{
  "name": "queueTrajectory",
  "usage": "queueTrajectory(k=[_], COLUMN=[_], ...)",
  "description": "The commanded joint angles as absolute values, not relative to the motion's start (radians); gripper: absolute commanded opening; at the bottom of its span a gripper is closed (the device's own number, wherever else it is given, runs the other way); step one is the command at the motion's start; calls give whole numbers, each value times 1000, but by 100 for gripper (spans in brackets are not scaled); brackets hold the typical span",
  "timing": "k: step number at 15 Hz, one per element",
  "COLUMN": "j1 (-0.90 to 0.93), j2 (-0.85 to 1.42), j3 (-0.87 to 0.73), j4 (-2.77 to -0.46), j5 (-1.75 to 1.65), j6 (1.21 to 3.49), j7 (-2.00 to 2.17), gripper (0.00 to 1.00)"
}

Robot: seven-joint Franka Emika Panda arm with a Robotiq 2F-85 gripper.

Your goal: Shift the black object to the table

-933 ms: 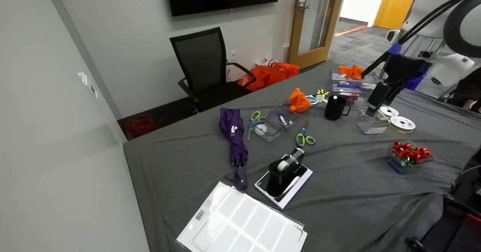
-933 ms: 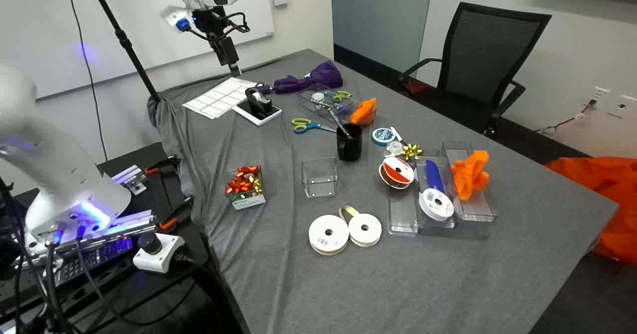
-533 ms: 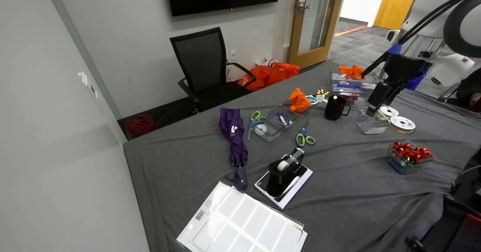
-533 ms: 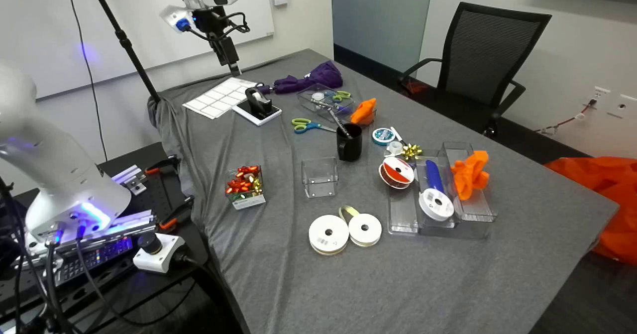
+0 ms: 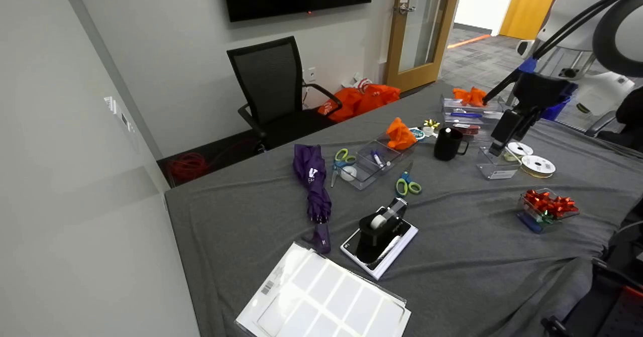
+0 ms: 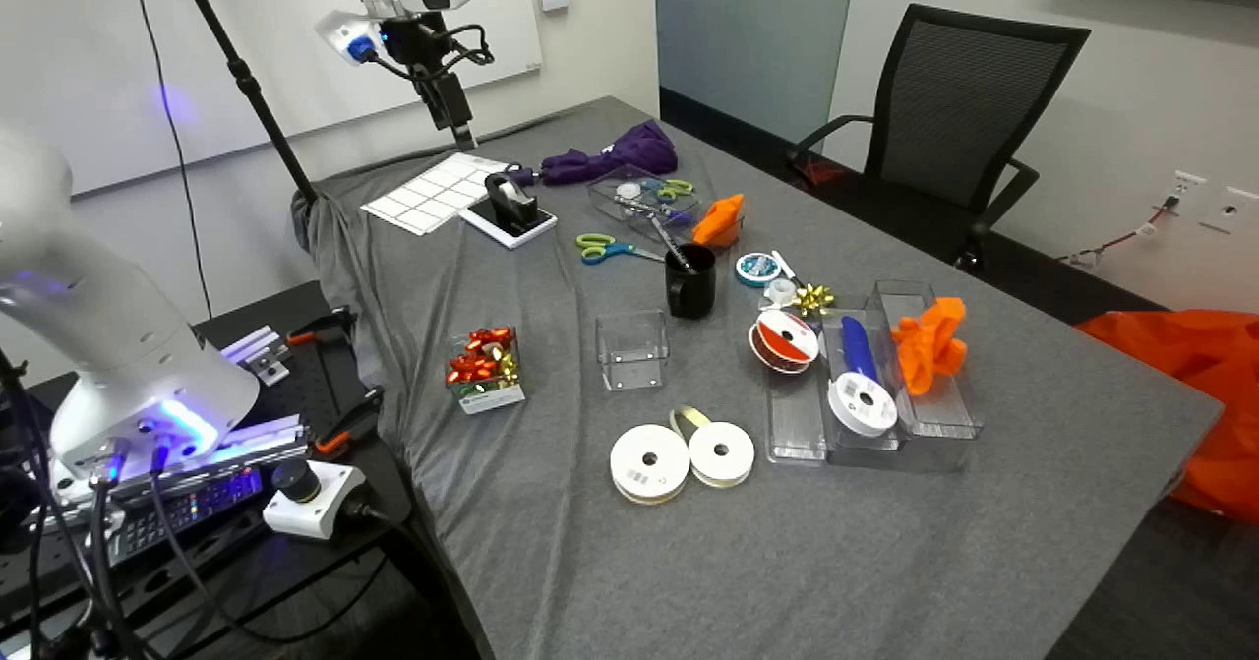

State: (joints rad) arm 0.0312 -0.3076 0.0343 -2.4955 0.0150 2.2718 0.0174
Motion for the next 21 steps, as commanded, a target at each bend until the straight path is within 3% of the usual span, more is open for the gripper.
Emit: queueTrajectory(k=[1, 11, 21], j1=[32, 32, 40], j2=[-308, -298, -184], j3=[34, 47, 202], j4=[-2494, -2492, -2444], j5=[15, 25, 26], j6=[2270, 2279, 2328], j7=[18, 80, 637], gripper=[100, 100, 100])
